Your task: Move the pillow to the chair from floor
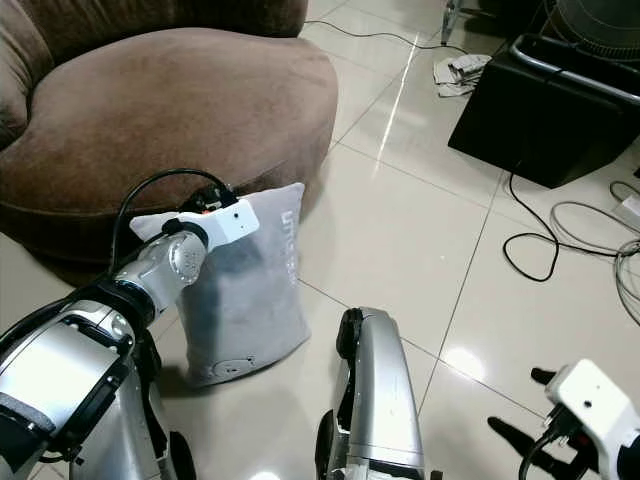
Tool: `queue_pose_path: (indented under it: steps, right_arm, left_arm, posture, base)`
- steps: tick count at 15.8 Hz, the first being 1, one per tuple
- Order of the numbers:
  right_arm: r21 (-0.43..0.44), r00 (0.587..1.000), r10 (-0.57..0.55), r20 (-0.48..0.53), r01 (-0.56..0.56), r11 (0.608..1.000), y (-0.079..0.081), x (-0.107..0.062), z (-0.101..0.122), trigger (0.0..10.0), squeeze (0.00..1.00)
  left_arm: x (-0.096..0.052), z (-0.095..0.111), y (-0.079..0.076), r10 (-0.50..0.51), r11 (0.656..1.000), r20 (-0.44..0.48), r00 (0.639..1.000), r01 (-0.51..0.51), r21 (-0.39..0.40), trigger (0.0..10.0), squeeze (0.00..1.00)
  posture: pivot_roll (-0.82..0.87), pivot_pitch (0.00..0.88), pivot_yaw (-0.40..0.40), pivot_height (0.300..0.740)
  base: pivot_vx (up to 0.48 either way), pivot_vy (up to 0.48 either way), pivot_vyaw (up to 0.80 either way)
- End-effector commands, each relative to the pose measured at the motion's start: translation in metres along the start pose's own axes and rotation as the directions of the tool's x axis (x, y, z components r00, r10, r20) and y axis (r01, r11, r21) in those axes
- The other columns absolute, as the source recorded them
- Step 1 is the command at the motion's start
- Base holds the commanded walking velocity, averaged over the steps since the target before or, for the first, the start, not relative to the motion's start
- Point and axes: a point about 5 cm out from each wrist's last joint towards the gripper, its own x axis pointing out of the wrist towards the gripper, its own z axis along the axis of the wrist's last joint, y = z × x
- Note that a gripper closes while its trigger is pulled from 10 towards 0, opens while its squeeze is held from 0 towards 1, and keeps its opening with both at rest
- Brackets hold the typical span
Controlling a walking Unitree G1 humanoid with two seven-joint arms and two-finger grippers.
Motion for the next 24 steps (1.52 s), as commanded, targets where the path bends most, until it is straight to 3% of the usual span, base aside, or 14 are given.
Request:
queue_pose_path:
  steps: [1,13,19,20,21,23,24]
  right_arm:
    - [-0.010,1.000,-0.007,-0.006,0.007,1.000,0.001,-0.001,0.001,10.0,0.00]
    - [-0.008,1.000,-0.011,0.006,0.011,1.000,0.007,0.003,0.001,10.0,0.00]
    - [-0.011,1.000,-0.023,0.005,0.023,1.000,0.006,0.002,0.001,10.0,0.00]
    - [-0.011,1.000,-0.023,0.005,0.023,1.000,0.007,0.002,0.001,10.0,0.00]
    - [-0.010,1.000,-0.022,0.005,0.022,1.000,0.007,0.002,0.001,10.0,0.00]
    - [-0.012,1.000,-0.022,0.005,0.022,1.000,0.007,0.002,0.001,10.0,0.00]
    - [-0.013,1.000,-0.022,0.007,0.022,1.000,0.007,0.003,0.001,10.0,0.00]
  left_arm:
    - [0.001,0.004,-0.001,-0.022,1.000,0.008,1.000,0.022,0.022,10.0,1.00]
    - [0.001,0.016,-0.009,-0.084,0.995,0.055,0.995,0.080,0.056,10.0,1.00]
    - [0.002,0.025,-0.012,-0.121,0.993,0.081,0.989,0.120,0.014,10.0,1.00]
    - [0.002,0.027,-0.012,-0.140,0.990,0.087,0.986,0.140,0.001,10.0,0.76]
    - [0.001,0.028,-0.014,-0.152,0.988,0.090,0.984,0.154,-0.011,10.0,0.00]
    - [0.002,0.027,-0.014,-0.155,0.988,0.083,0.985,0.154,0.016,10.0,0.00]
    - [0.001,0.026,-0.017,-0.192,0.981,0.084,0.978,0.195,-0.023,0.0,0.00]
  posture:
    - [-0.47,0.134,-0.078,0.383]
    - [-0.48,0.110,-0.065,0.383]
    - [-0.49,0.108,-0.060,0.383]
    - [-0.49,0.108,-0.060,0.383]
    - [-0.49,0.108,-0.060,0.383]
    - [-0.49,0.107,-0.059,0.383]
    - [-0.49,0.107,-0.059,0.383]
  base:
    - [0.000,0.000,0.00]
    - [0.000,0.000,0.00]
    - [0.000,0.000,0.00]
    - [0.000,0.000,0.00]
    - [0.000,0.000,0.00]
    - [0.000,0.000,0.00]
    - [0.000,0.000,0.00]
